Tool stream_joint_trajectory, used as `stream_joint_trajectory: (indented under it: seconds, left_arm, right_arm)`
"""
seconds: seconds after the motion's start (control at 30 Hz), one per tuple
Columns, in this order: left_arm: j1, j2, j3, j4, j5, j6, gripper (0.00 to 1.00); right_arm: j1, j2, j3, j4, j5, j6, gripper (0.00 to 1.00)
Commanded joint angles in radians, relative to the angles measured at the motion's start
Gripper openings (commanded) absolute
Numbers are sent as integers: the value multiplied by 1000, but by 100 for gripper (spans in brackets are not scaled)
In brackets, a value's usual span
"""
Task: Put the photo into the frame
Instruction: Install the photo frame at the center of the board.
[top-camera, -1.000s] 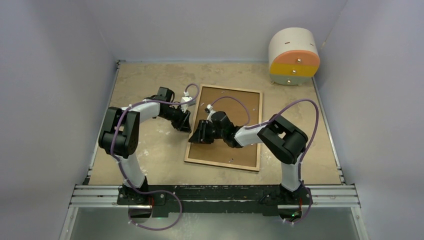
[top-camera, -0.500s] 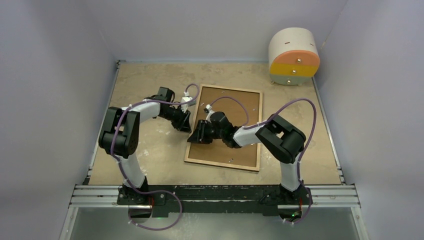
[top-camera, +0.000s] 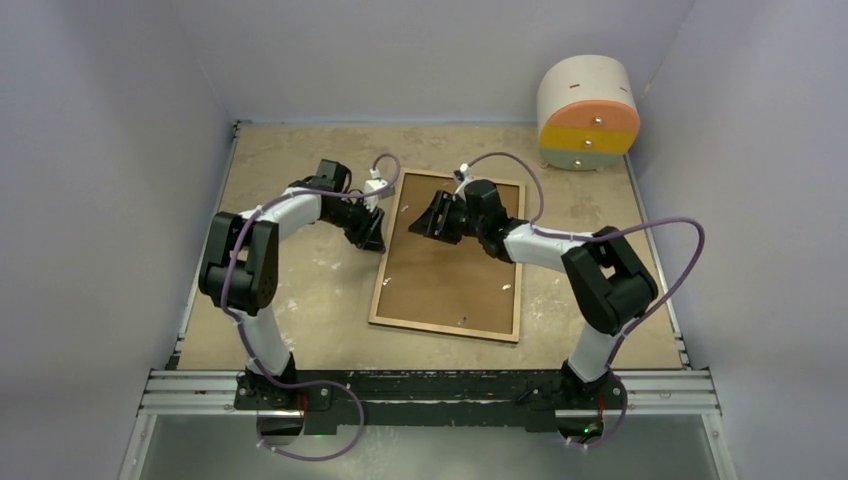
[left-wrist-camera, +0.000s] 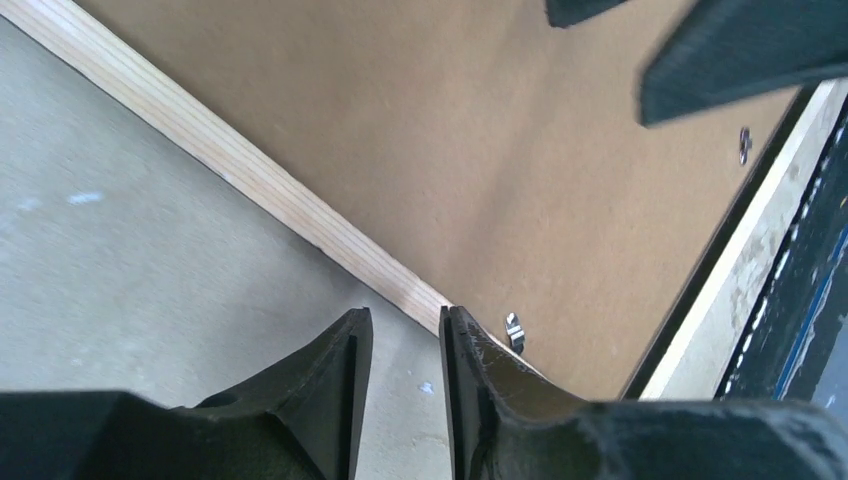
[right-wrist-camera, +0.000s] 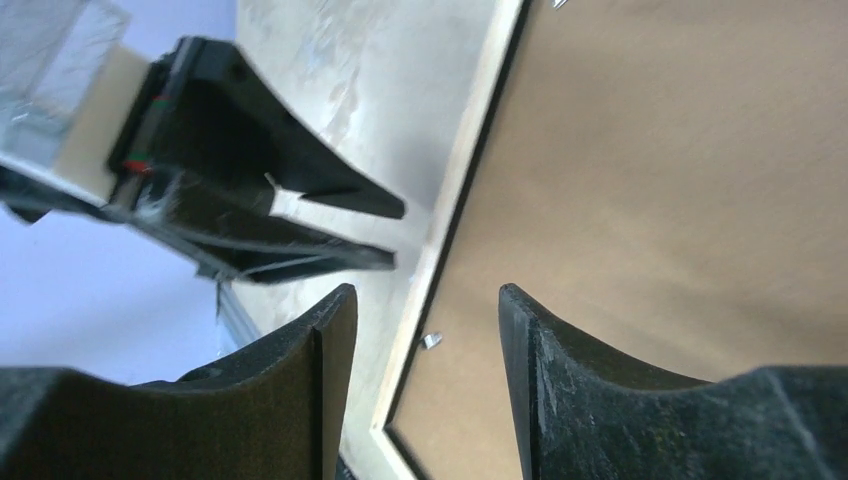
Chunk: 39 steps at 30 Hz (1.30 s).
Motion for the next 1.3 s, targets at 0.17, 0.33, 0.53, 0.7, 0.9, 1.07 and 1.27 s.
stream_joint_trajectory:
  seconds: [0.17,0.33,0.53,0.7,0.9,1.07,1.27]
  left_arm:
    - [11,157,209,66,24,-127,39]
    - [12,204,230,68,20,-117,35]
    - [11,225,209,76,25,-103,26]
    - [11,221,181,85,22,-91,23]
    - [12,209,164,85,24,-81,22]
    - [11,207,155,85,25,-76,22]
    - [11,204,150,81,26,-65,21]
  right_arm:
    - [-68,218,260,-151,7,-123,54]
    - [-78,325,376,-166,-16,-115,52]
    - [-78,413,469,-162,-29,-85,48]
    - [-78,450,513,-169,-12,-71,46]
    - [-78,484,541,-167,1,-56,45]
    - [-78,507,548,-142,10,-26,43]
    - [-78,519,548,-113,20,8,41]
